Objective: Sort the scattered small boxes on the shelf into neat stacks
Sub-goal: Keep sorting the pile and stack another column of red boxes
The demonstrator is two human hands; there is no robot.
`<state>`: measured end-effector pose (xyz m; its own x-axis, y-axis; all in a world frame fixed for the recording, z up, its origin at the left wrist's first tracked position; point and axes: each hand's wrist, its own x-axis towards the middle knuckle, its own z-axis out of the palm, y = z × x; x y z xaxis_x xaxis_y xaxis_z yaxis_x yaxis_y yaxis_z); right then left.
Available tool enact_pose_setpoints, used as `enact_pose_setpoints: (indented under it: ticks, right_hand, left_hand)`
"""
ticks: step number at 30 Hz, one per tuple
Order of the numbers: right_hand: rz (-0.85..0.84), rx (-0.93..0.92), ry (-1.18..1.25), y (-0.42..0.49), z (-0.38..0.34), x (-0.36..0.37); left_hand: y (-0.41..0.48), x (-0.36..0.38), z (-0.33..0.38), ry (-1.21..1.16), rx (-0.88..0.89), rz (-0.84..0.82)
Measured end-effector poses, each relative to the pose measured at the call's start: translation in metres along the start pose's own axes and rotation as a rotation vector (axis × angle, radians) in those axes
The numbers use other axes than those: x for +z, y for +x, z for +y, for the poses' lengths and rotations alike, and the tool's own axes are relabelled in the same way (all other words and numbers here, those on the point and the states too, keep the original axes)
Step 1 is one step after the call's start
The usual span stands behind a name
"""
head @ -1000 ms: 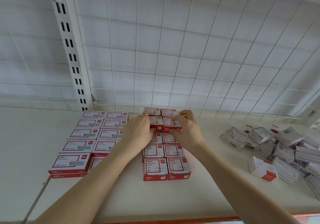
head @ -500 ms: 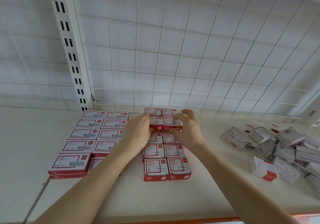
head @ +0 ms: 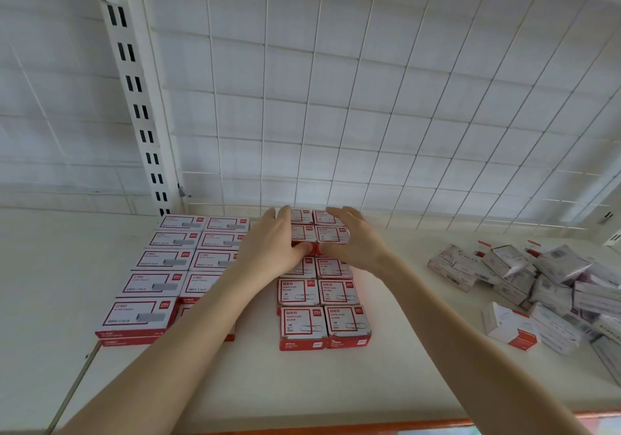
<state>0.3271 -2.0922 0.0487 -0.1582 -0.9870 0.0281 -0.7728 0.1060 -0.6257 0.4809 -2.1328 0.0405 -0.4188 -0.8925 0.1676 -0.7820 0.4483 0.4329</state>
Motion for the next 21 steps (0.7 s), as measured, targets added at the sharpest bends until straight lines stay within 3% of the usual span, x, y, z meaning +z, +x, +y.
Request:
enact_pose_setpoints:
  ticks: [5,21]
  right_hand:
    - [-0.079,0.054,0.102,0.0082,-0.0014,0.0008]
    - [-0.073,0.013,0.105,0.0074,0.0056,0.0022]
  left_hand:
    - [0.0056,0.0002,0.0008,-0.050,-0.012,-0.120]
    - [0.0023,0.0008,0.0025,-0.018,0.003,-0.137]
